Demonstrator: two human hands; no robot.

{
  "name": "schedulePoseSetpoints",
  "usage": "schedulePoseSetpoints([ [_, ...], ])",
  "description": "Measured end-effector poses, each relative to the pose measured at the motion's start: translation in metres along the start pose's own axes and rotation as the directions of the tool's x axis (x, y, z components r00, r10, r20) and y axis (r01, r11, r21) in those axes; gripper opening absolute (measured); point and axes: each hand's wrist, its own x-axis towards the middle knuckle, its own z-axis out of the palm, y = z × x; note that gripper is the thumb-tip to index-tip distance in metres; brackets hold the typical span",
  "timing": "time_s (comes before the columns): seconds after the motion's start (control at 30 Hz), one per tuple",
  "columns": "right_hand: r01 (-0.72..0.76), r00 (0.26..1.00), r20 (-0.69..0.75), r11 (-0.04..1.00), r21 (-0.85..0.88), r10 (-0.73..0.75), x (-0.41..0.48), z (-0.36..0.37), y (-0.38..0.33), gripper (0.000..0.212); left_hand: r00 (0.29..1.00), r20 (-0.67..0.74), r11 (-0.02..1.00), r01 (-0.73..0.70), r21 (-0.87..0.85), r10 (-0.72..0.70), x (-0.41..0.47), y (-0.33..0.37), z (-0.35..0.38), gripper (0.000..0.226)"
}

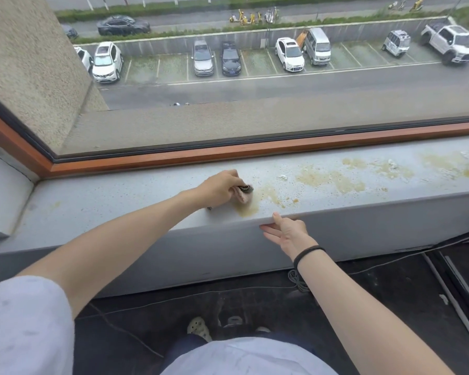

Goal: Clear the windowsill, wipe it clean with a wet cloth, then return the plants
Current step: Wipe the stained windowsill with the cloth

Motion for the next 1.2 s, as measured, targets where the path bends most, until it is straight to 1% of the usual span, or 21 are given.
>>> schedulePoseSetpoints([
  [0.03, 0.000, 1.000, 0.002, 1.000, 0.000, 0.000, 0.000, 0.001, 0.000, 0.014, 0.999, -0.033, 0.999, -0.008, -0.032, 0.007, -0.003, -0.002, -0.003, 0.036],
  [0.07, 0.000, 1.000, 0.004, 1.000, -0.002, 0.000, -0.001, 0.001, 0.000, 0.013, 0.996, -0.087, 0.997, 0.016, -0.074, -0.022, -0.002, -0.006, -0.008, 0.031],
  [0.13, 0.003, 1.000, 0.008, 1.000, -0.009, -0.002, 0.001, 0.001, 0.000, 0.012, 0.974, -0.179, 0.984, 0.119, -0.132, -0.142, 0.003, -0.017, -0.019, 0.027],
  [0.17, 0.003, 1.000, 0.010, 1.000, -0.012, -0.003, 0.001, 0.000, 0.000, 0.010, 0.958, -0.206, 0.976, 0.178, -0.124, -0.201, 0.006, -0.023, -0.023, 0.029],
  [0.23, 0.003, 1.000, 0.009, 1.000, -0.017, -0.002, 0.001, -0.001, -0.001, 0.010, 0.929, -0.215, 0.954, 0.290, -0.079, -0.300, 0.007, -0.030, -0.022, 0.036],
  [0.3, 0.001, 1.000, 0.007, 1.000, -0.021, -0.001, 0.002, -0.001, -0.002, 0.013, 0.920, -0.197, 0.941, 0.337, -0.046, -0.339, 0.003, -0.024, -0.012, 0.044],
  [0.4, 0.001, 1.000, 0.021, 1.000, -0.026, 0.000, 0.005, 0.001, -0.002, 0.009, 0.963, -0.137, 0.971, 0.220, -0.096, -0.232, -0.003, -0.003, 0.005, 0.046],
  [0.43, 0.000, 1.000, 0.026, 1.000, -0.027, 0.000, 0.005, 0.000, -0.002, 0.008, 0.980, -0.084, 0.979, 0.171, -0.114, -0.181, -0.006, 0.002, 0.009, 0.043],
  [0.5, -0.004, 1.000, 0.030, 0.999, -0.033, 0.005, 0.005, 0.000, -0.003, 0.015, 0.998, 0.013, 0.991, 0.068, -0.113, -0.067, -0.013, 0.009, 0.013, 0.034],
  [0.53, -0.005, 0.999, 0.032, 0.999, -0.035, 0.006, 0.005, 0.000, -0.005, 0.015, 0.999, 0.013, 0.991, 0.035, -0.127, -0.034, -0.015, 0.010, 0.012, 0.029],
  [0.6, -0.009, 0.999, 0.037, 0.999, -0.038, 0.010, 0.004, 0.001, -0.007, 0.012, 0.994, -0.085, 0.978, 0.048, -0.201, -0.066, -0.013, 0.006, 0.002, 0.022],
  [0.67, -0.008, 0.999, 0.041, 0.999, -0.035, 0.009, 0.007, 0.002, -0.010, 0.012, 0.976, -0.155, 0.970, 0.114, -0.216, -0.150, -0.002, -0.002, -0.008, 0.021],
  [0.73, -0.007, 0.999, 0.043, 0.999, -0.034, 0.008, 0.010, 0.002, -0.011, 0.014, 0.968, -0.141, 0.970, 0.185, -0.159, -0.208, 0.006, -0.008, -0.009, 0.026],
  [0.8, -0.011, 0.999, 0.053, 0.999, -0.035, 0.013, 0.012, 0.001, -0.012, 0.010, 0.964, -0.121, 0.968, 0.222, -0.114, -0.236, 0.009, -0.001, -0.001, 0.038],
  [0.87, -0.012, 0.998, 0.063, 0.999, -0.033, 0.014, 0.014, 0.002, -0.013, 0.010, 0.979, -0.078, 0.979, 0.181, -0.091, -0.188, 0.005, 0.017, 0.013, 0.044],
  [0.97, -0.005, 0.997, 0.082, 0.999, -0.043, 0.008, 0.019, 0.003, -0.014, 0.023, 0.999, 0.039, 0.997, -0.014, -0.082, 0.017, -0.009, 0.042, 0.027, 0.036],
  [1.0, -0.008, 0.996, 0.085, 0.999, -0.041, 0.012, 0.019, 0.003, -0.014, 0.024, 0.998, 0.021, 0.996, -0.050, -0.076, 0.051, -0.012, 0.044, 0.026, 0.033],
  [1.03, -0.015, 0.996, 0.088, 0.999, -0.037, 0.019, 0.020, 0.003, -0.015, 0.022, 0.999, -0.041, 0.996, -0.037, -0.085, 0.034, -0.010, 0.041, 0.021, 0.031],
  [1.1, -0.025, 0.995, 0.093, 0.999, -0.031, 0.028, 0.022, 0.003, -0.017, 0.013, 0.984, -0.162, 0.992, 0.053, -0.113, -0.071, -0.003, 0.028, 0.009, 0.027],
  [1.13, -0.028, 0.995, 0.096, 0.999, -0.031, 0.031, 0.023, 0.002, -0.017, 0.011, 0.977, -0.181, 0.989, 0.094, -0.111, -0.113, 0.001, 0.019, 0.004, 0.026],
  [1.2, -0.031, 0.995, 0.092, 0.998, -0.053, 0.036, 0.025, 0.000, -0.018, 0.013, 0.976, -0.150, 0.986, 0.147, -0.077, -0.157, 0.003, 0.010, 0.002, 0.031],
])
